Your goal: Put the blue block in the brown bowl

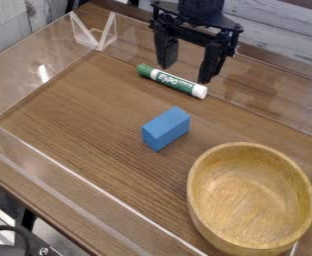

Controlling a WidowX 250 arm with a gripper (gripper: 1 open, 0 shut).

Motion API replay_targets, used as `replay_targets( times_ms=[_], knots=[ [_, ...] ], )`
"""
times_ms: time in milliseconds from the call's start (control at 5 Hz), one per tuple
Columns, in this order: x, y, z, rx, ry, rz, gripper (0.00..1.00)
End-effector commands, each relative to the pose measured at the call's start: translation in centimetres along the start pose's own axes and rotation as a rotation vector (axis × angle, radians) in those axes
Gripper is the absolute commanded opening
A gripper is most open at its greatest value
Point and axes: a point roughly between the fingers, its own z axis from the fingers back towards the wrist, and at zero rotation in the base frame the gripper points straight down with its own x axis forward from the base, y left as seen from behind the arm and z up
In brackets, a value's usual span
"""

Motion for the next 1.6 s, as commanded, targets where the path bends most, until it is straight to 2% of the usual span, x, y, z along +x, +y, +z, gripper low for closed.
replay_targets(
  times_ms=[0,200,600,1400],
  knots=[
    [-0.4,0.2,-0.8,0.001,0.010,0.002,1.00],
    [-1.2,0.6,-2.0,0.005,0.008,0.003,1.00],
    [-1.9,1.6,-3.4,-0.002,0.000,-0.015,1.00],
    [-2.1,2.8,-5.3,-0.017,0.024,-0.011,1.00]
  ],
)
